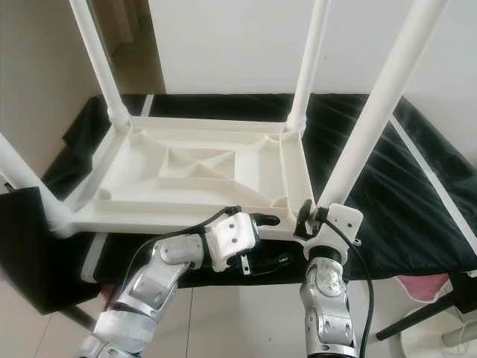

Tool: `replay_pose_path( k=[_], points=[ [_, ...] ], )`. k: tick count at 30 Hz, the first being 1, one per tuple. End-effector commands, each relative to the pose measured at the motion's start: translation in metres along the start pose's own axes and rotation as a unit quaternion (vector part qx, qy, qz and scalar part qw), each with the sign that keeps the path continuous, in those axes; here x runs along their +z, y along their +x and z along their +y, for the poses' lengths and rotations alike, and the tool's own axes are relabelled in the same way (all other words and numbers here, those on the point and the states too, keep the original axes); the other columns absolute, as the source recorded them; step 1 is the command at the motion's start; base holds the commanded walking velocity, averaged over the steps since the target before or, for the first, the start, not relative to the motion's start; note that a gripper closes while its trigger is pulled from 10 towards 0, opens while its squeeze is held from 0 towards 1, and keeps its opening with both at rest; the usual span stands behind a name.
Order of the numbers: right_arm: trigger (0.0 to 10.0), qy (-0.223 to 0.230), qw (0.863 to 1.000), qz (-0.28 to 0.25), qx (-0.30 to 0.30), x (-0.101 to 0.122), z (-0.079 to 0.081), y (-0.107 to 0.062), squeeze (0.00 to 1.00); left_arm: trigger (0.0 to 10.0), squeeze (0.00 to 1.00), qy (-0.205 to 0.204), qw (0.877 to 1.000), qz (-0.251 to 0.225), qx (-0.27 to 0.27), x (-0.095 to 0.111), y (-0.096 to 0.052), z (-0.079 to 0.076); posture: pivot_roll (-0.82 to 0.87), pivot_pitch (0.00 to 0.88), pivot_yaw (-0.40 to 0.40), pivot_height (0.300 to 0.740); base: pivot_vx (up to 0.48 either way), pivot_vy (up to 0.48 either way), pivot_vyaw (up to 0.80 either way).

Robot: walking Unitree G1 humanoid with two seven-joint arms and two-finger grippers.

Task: Building children table

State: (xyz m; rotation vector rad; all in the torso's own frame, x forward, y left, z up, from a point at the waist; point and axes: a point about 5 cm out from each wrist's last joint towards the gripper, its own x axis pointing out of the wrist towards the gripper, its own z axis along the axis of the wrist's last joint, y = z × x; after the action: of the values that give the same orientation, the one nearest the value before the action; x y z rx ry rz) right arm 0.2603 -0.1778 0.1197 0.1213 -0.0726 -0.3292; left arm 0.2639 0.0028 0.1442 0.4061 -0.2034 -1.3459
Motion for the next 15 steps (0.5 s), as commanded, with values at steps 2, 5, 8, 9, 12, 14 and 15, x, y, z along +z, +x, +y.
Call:
replay_pose_path(
  k=[2,5,8,9,12,14,15],
  points=[
    [10.0,0.001,1.000,0.006,0.022,0.0001,-0.0051,0.0003,0.00,10.0,0.00,-0.002,0.996,0.005,0.092,-0.0019,0.0004,0.0078,-0.08,0.000,-0.014,0.740,0.000,0.000,0.00],
    [10.0,-0.008,0.998,0.004,0.060,0.0020,-0.0044,0.0016,0.00,10.0,0.00,-0.003,0.996,0.004,0.094,-0.0016,0.0004,0.0083,-0.09,0.000,-0.012,0.740,0.000,0.000,0.00],
    [10.0,-0.012,0.995,0.000,0.095,0.0044,-0.0036,0.0017,0.00,10.0,0.00,-0.004,0.995,0.004,0.095,-0.0016,0.0003,0.0089,-0.09,0.001,-0.012,0.740,0.000,0.000,0.00],
    [10.0,-0.012,0.995,0.000,0.095,0.0044,-0.0036,0.0017,0.00,10.0,0.00,-0.004,0.995,0.004,0.095,-0.0016,0.0003,0.0089,-0.09,0.001,-0.012,0.740,0.000,0.000,0.00],
    [10.0,-0.023,0.993,-0.004,0.116,0.0066,-0.0069,0.0039,0.00,10.0,0.00,-0.004,0.995,0.004,0.096,-0.0016,0.0002,0.0097,-0.09,0.003,-0.011,0.740,0.000,0.000,0.00],
    [10.0,-0.033,0.991,-0.006,0.131,0.0084,-0.0105,0.0070,0.00,10.0,0.00,-0.003,0.995,0.003,0.097,-0.0012,0.0002,0.0104,-0.09,0.005,-0.010,0.740,0.000,0.000,0.00],
    [10.0,-0.038,0.989,-0.006,0.145,0.0096,-0.0121,0.0095,0.00,10.0,0.00,-0.004,0.995,0.003,0.098,-0.0010,0.0004,0.0108,-0.09,0.005,-0.011,0.740,0.000,0.000,0.00]
  ],
)
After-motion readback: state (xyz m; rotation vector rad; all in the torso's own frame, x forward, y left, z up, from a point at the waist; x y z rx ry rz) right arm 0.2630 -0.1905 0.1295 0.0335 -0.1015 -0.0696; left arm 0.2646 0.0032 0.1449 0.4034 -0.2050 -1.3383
